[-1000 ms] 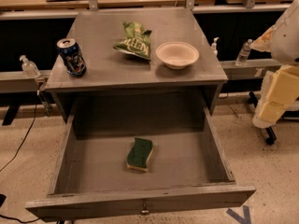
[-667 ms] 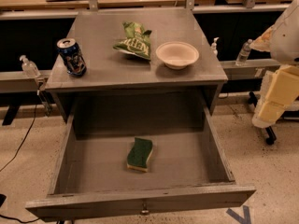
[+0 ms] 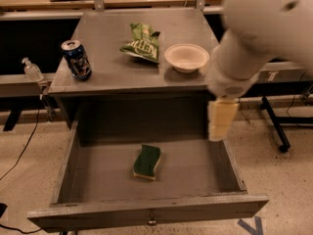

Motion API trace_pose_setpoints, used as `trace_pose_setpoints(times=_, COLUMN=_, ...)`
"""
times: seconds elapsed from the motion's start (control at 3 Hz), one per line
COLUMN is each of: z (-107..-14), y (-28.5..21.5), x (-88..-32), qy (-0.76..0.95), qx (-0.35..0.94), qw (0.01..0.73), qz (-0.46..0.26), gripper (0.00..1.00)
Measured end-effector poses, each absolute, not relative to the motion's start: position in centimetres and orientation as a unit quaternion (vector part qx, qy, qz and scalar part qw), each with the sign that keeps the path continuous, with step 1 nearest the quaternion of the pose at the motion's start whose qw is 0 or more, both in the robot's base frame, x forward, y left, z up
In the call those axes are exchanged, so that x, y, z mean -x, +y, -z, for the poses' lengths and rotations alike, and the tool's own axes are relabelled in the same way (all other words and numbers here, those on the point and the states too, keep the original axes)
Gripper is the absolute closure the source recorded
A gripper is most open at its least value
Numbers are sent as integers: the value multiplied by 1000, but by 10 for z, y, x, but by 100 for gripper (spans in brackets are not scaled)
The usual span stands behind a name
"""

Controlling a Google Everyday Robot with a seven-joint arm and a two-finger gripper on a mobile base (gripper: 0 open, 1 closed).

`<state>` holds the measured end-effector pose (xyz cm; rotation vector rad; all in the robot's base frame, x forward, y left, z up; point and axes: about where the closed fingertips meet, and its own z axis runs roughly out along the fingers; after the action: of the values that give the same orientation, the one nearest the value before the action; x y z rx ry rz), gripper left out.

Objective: Pick sponge from top drawer and place on counter

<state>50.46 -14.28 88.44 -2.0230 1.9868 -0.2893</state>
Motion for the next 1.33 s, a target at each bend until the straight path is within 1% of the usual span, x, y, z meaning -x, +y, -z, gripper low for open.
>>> trace_pose_setpoints(times=0.33, z=-879, y=-136, x=-521, qy=673, qx=711, qw=158, qz=128, gripper=0)
trace_pose_setpoints(times=0.67, z=-880, y=-136, x=-519, qy=675, qx=710, qw=158, qz=124, gripper=0)
trace_pose_setpoints(times=1.0, z=-866, y=-123, x=-523, qy=641, qx=746, qw=150, qz=103, gripper=0)
trace_pose_setpoints(times=1.33, z=-812, y=-80, x=-521, qy=553, qx=823, qw=123, qz=45, gripper=0)
